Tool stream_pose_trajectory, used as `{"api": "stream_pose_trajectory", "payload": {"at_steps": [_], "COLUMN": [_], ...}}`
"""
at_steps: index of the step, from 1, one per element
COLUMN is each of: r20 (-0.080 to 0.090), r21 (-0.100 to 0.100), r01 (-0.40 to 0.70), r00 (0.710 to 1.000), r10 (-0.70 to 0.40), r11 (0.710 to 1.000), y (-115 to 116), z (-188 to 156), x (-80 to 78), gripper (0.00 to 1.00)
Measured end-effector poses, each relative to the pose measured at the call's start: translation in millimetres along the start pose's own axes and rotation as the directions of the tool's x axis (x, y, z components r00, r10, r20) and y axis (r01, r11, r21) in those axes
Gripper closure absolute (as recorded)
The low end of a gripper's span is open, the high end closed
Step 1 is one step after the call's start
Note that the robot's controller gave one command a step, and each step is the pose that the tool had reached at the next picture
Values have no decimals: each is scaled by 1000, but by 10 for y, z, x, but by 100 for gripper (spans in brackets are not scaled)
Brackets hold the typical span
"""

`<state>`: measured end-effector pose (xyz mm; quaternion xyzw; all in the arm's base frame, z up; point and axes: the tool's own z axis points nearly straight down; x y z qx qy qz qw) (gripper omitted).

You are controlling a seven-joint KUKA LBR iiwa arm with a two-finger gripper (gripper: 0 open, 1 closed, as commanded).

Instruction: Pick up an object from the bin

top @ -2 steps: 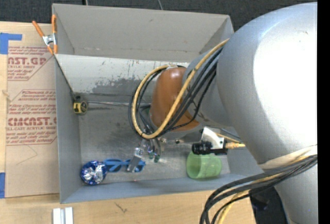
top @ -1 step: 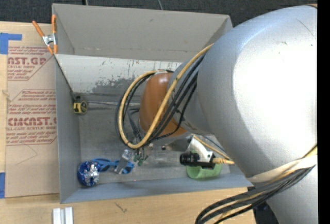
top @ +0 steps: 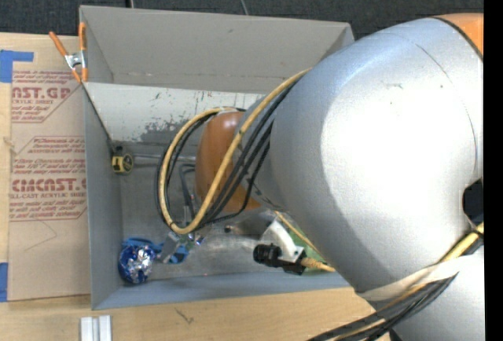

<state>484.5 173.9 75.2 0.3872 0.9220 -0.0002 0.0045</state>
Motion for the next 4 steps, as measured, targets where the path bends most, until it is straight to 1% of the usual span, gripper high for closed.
{"api": "stream_pose_trajectory", "payload": {"at_steps": [1,2,3,4], "r20": [-3,-4,-3,-7], "r21": [-5,-3,-4,-1], "r01": [3,13,117,559], "r00": [1000,1000,993,829], "r10": [-3,-13,-117,-559], "r11": [1000,1000,993,829], "y": [29,-13,21,-192], "z": [-20,-1226,-2082,-2057], "x": [19,-207,-314,-688], "gripper": [100,100,100,100]}}
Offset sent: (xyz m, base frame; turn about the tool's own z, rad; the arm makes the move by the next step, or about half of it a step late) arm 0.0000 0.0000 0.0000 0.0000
